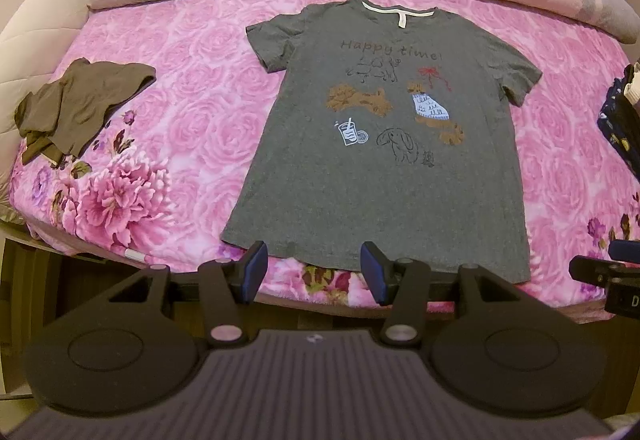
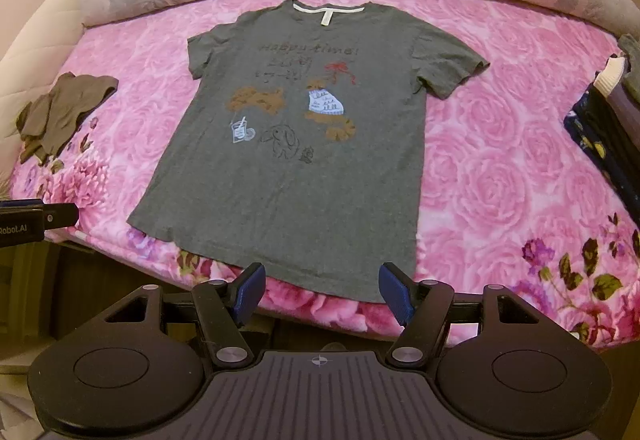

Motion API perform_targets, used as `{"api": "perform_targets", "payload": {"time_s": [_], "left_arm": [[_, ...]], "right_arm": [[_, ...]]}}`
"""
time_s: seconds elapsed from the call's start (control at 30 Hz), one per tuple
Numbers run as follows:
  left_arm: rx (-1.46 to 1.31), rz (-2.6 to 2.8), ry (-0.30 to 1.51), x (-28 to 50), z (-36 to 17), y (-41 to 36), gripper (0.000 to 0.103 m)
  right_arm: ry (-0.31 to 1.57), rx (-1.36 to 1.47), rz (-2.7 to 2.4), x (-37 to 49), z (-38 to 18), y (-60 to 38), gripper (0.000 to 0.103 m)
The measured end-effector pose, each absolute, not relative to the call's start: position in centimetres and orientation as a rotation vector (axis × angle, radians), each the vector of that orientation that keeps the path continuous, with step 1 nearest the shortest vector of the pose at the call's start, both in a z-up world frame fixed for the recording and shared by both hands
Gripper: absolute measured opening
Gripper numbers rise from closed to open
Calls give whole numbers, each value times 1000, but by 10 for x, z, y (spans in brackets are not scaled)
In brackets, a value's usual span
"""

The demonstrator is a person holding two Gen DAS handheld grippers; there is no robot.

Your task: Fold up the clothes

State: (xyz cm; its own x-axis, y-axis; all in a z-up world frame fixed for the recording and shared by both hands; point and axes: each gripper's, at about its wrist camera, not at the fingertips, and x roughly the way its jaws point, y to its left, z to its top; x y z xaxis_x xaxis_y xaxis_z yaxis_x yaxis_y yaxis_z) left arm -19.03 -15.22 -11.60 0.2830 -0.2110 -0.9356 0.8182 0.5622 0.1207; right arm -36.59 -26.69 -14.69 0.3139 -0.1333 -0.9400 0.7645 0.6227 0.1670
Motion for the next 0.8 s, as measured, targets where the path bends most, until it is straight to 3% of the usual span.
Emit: {"api": "perform_targets", "payload": {"time_s": [0.43,0.8], "left_arm": [[673,-776,1110,-165,-128,-162,48],[585,-863,1135,-58,-167,-216,48]], "right_arm": [[1089,717,-688,-358,-153,-281,66],[1096,823,-896,-339,-176,-342,66]]}}
